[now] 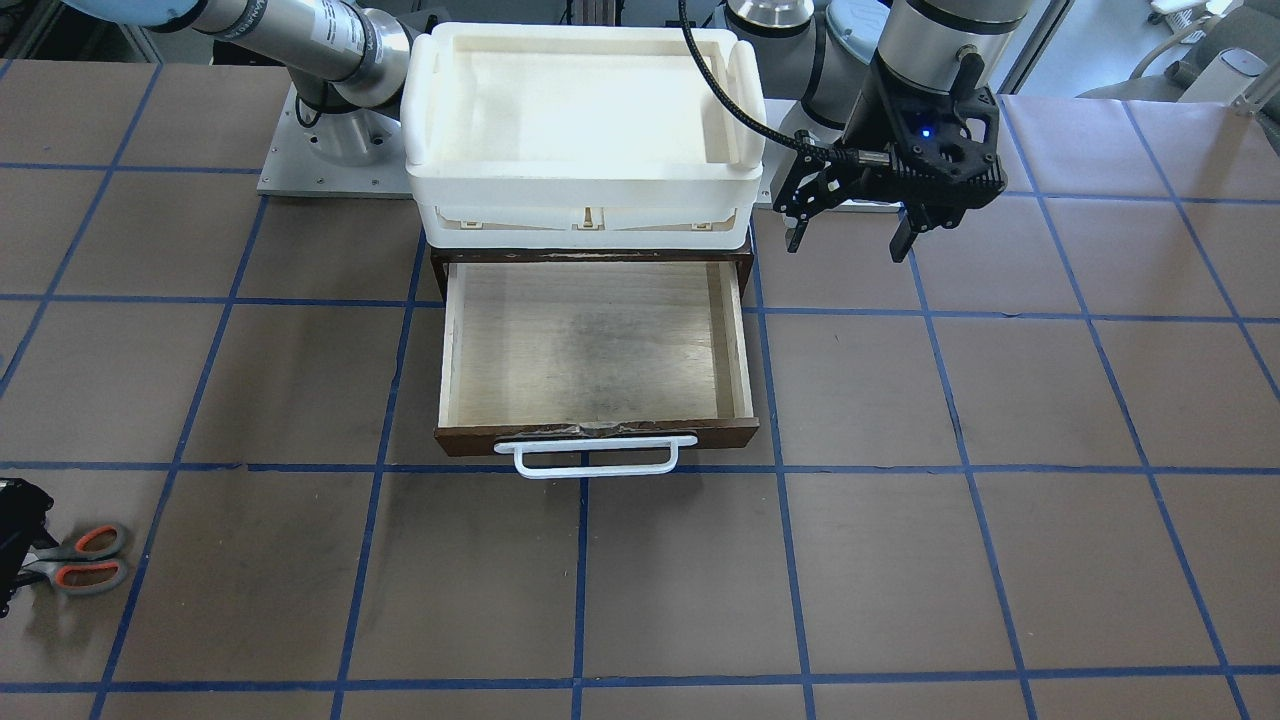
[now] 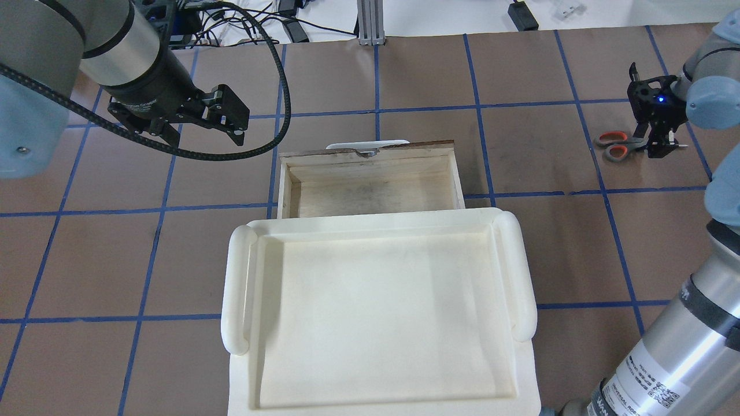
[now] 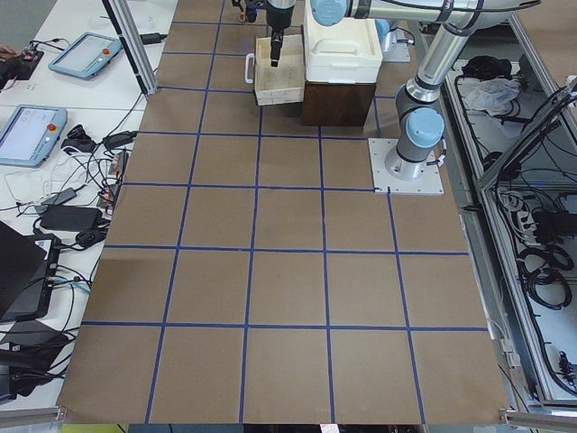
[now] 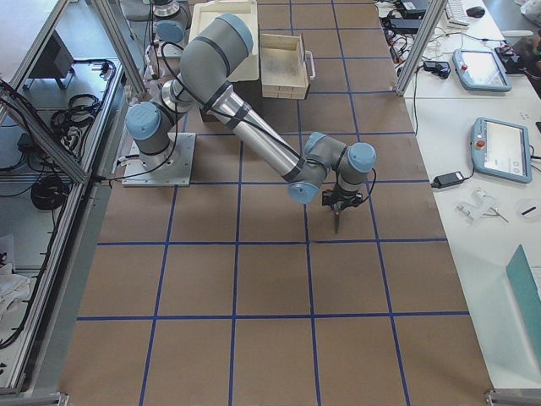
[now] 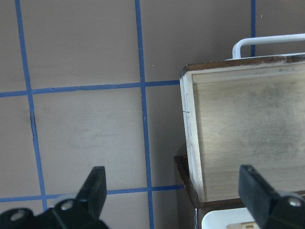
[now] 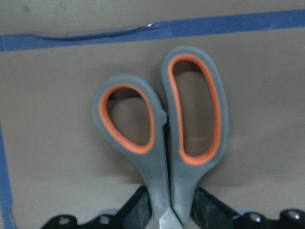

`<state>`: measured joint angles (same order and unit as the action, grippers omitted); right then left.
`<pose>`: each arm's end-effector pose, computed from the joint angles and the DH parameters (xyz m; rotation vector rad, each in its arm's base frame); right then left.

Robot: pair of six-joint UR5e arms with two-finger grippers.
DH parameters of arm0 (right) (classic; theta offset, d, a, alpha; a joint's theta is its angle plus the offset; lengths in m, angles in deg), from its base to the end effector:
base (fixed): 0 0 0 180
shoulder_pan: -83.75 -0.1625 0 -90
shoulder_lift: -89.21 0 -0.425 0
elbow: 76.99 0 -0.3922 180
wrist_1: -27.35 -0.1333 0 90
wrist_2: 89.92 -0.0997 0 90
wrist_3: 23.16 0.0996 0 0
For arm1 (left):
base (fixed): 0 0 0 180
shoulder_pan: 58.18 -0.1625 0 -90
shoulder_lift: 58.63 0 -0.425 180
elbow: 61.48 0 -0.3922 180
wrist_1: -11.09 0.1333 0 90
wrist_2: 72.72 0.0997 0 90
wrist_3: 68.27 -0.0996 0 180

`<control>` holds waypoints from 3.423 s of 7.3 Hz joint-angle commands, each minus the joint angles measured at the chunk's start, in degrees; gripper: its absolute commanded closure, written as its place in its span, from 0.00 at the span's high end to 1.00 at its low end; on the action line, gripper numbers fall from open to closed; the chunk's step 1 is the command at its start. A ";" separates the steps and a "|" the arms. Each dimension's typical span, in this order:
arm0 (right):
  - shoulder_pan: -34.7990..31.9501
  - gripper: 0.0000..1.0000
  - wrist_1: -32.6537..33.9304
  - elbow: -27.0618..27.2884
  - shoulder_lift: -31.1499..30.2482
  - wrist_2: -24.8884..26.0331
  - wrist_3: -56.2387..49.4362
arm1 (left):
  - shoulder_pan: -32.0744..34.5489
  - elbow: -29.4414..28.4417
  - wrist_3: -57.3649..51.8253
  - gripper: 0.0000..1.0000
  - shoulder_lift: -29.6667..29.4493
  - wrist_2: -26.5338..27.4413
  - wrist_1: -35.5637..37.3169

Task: Put scissors in drawer and close it
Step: 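Close the right gripper on the scissors' blades below the handles, then lift the scissors with the right gripper and carry them over the drawer, then lower the scissors into the drawer and open the right gripper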

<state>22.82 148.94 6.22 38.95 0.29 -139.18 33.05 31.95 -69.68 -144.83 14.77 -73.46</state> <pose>-0.2230 -0.6748 0.1740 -2.1467 2.2641 0.0166 -0.1478 -0.4702 0.5002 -0.0747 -3.0931 0.1574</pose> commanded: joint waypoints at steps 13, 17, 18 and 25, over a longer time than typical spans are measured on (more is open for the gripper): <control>-36.60 0.00 -22.10 0.82 -22.87 -1.18 41.95 | -0.18 0.00 0.00 1.00 0.60 0.84 0.00; -47.50 0.00 -21.84 0.90 -22.60 -1.62 67.98 | -0.09 -0.09 0.00 1.00 0.16 0.66 0.09; -48.92 0.00 -21.40 1.51 -22.43 -2.49 69.51 | 0.00 -0.09 0.00 1.00 0.16 0.58 0.09; -53.32 0.00 -15.78 6.79 -20.58 -4.00 63.11 | -0.09 -0.09 -0.09 1.00 0.42 0.23 0.17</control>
<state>-29.68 132.31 12.57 17.76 -3.73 -74.45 32.96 31.86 -69.76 -144.45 15.10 -73.33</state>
